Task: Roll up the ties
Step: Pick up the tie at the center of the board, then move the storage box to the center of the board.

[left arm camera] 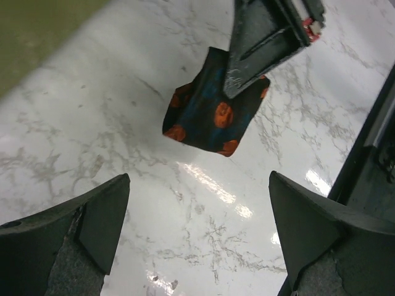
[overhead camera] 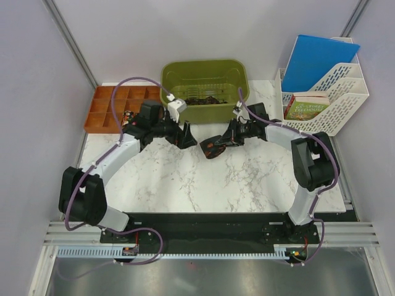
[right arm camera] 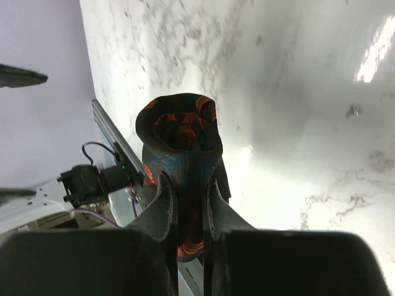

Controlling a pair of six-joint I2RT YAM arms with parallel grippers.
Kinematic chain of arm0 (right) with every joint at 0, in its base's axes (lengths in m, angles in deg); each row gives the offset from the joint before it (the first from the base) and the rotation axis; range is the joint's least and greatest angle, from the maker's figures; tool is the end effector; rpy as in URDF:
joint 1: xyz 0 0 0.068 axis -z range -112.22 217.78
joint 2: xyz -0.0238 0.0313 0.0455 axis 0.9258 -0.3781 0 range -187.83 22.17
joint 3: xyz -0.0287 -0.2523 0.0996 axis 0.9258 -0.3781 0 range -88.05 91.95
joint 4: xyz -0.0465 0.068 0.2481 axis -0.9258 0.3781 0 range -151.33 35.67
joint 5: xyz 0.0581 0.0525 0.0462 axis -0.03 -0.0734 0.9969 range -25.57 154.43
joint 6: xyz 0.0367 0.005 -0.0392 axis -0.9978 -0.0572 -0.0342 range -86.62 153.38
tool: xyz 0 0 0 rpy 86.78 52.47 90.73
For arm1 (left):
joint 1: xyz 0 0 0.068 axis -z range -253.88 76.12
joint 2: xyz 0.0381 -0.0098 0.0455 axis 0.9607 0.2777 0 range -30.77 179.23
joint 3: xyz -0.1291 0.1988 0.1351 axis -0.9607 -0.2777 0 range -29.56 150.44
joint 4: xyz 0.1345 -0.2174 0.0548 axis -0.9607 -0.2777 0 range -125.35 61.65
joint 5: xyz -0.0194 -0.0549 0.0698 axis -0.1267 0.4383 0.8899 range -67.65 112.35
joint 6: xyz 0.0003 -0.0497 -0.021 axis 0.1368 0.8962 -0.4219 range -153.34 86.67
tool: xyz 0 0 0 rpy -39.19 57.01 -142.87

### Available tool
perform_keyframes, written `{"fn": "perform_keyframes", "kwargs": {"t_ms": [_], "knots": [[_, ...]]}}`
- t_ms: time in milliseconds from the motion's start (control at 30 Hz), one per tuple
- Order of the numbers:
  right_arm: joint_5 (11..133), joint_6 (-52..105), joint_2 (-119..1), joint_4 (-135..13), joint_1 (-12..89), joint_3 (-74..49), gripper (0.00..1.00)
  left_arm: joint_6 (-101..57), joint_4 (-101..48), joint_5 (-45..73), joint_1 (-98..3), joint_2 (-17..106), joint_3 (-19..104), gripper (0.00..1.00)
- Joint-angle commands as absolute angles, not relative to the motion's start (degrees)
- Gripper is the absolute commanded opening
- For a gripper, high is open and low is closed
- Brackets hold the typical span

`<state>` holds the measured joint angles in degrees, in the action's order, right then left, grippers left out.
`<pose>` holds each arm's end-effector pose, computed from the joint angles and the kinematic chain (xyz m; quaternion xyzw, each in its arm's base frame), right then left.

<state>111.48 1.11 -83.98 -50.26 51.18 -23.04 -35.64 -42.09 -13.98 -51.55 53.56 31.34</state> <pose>0.3543 0.1327 0.1733 -0.0098 0.8770 0.4666 0.1141 0.2921 -0.1427 0.2718 0.3170 0.8018 -0.3485 0.3677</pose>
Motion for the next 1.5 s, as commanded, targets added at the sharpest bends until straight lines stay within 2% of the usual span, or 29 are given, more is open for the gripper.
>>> {"fn": "perform_keyframes", "kwargs": {"t_ms": [0, 100, 233, 467, 700, 867, 1000, 1167, 1300, 1367, 1400, 1467], "knots": [[107.87, -3.09, -80.14, -51.23, 50.65, -17.22, 0.00, -26.76, -44.08, -6.30, -59.01, 50.35, 35.56, 0.99], [105.92, -3.00, -79.96, -50.44, 49.77, -14.49, 0.00, -27.26, -45.40, -1.13, -65.86, 49.91, 36.09, 0.94], [103.37, -1.51, -80.13, -49.12, 48.36, -11.59, 0.00, -32.62, -47.51, 4.51, -75.52, 53.24, 39.77, 0.78], [101.87, 0.25, -80.75, -48.15, 45.20, -9.13, 0.00, -44.31, -50.76, 13.29, -88.10, 68.44, 52.67, 0.73], [101.52, 1.57, -80.48, -47.71, 43.96, -8.33, 0.00, -50.72, -52.08, 16.03, -92.42, 83.38, 65.61, 0.72], [101.08, 2.18, -80.48, -47.44, 43.88, -8.25, 0.00, -54.42, -55.07, 18.57, -92.60, 91.30, 73.96, 0.65], [100.99, 2.36, -80.66, -47.27, 43.97, -7.98, 0.00, -57.06, -55.51, 18.66, -92.77, 94.73, 74.41, 0.53], [101.08, 2.44, -81.27, -47.18, 43.88, -7.02, 0.00, -57.94, -56.39, 17.09, -92.77, 95.79, 72.22, 0.44], [100.91, 2.79, -81.28, -46.74, 43.88, -6.49, 0.00, -58.12, -56.92, 16.73, -93.21, 94.13, 67.30, 0.17], [100.73, 2.71, -81.19, -46.57, 43.88, -6.75, 0.00, -58.73, -56.39, 15.59, -93.65, 91.41, 62.83, 0.10], [100.73, 2.80, -81.01, -46.56, 43.88, -6.92, 0.00, -58.91, -56.04, 15.15, -93.74, 90.44, 61.07, 0.04], [100.56, 2.80, -80.75, -46.30, 43.88, -7.01, 0.00, -60.22, -55.16, 13.57, -93.83, 86.84, 56.15, 0.02]]}}
